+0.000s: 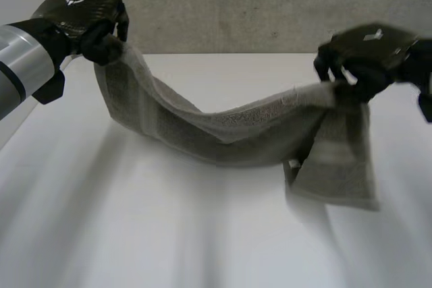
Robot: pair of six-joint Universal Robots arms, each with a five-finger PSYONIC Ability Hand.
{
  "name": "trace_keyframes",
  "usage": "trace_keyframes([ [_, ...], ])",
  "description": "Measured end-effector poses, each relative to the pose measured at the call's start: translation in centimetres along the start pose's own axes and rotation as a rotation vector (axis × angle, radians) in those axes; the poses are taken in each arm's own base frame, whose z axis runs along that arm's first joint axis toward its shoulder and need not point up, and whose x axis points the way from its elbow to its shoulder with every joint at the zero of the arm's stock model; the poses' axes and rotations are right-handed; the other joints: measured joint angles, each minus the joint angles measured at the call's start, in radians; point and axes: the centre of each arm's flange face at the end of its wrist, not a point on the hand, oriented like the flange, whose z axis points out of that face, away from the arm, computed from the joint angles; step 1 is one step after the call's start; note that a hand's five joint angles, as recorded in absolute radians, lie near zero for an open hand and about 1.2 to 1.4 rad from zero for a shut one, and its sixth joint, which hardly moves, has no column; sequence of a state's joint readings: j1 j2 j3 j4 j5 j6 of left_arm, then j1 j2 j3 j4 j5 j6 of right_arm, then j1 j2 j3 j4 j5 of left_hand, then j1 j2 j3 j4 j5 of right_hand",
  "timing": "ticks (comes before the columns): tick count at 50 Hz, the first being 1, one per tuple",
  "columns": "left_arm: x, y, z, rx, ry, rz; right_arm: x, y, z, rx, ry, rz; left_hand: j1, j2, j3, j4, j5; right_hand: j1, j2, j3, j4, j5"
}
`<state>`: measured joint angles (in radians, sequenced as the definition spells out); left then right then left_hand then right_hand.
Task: Fold the towel.
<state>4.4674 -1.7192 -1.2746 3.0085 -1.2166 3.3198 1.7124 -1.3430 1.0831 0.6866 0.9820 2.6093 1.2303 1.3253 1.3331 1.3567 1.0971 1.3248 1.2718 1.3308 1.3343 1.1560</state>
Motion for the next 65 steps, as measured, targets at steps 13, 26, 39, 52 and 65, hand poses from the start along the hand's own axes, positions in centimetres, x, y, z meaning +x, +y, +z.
trace_keyframes([
  [13, -0.6, 6.8, 7.2, -0.043, 0.011, -0.057, -0.5, 1.4, 10.8, -0.018, 0.147, -0.272, 0.000, 0.005, 0.004, 0.000, -0.001, 0.000, 0.010, 0.000, 0.005, 0.000],
  [26, -4.8, -11.2, 7.9, 0.685, -0.113, -0.167, 4.1, -14.3, 6.7, 0.783, 0.521, -0.395, 0.000, 0.007, 0.004, 0.000, -0.001, 0.002, 0.043, 0.000, 0.005, 0.008],
  [39, -3.9, -0.5, 7.8, 0.345, -0.083, -0.281, -1.1, -6.1, 8.6, 0.491, 0.049, -0.341, 0.000, 0.009, 0.005, 0.000, -0.001, 0.003, 0.043, 0.000, 0.005, 0.009],
  [52, -1.5, 13.8, 3.3, -0.057, -0.018, -0.287, -6.3, 9.3, 10.3, -0.063, -0.178, -0.386, 0.000, 0.015, 0.011, 0.001, -0.001, 0.003, 0.043, 0.000, 0.005, 0.009],
  [65, -1.2, 16.2, 1.7, -0.135, -0.030, -0.157, -7.0, 12.5, 10.8, -0.133, -0.111, -0.079, 0.000, 0.015, 0.012, 0.001, -0.001, -0.300, -0.245, -0.296, -0.296, -0.301],
])
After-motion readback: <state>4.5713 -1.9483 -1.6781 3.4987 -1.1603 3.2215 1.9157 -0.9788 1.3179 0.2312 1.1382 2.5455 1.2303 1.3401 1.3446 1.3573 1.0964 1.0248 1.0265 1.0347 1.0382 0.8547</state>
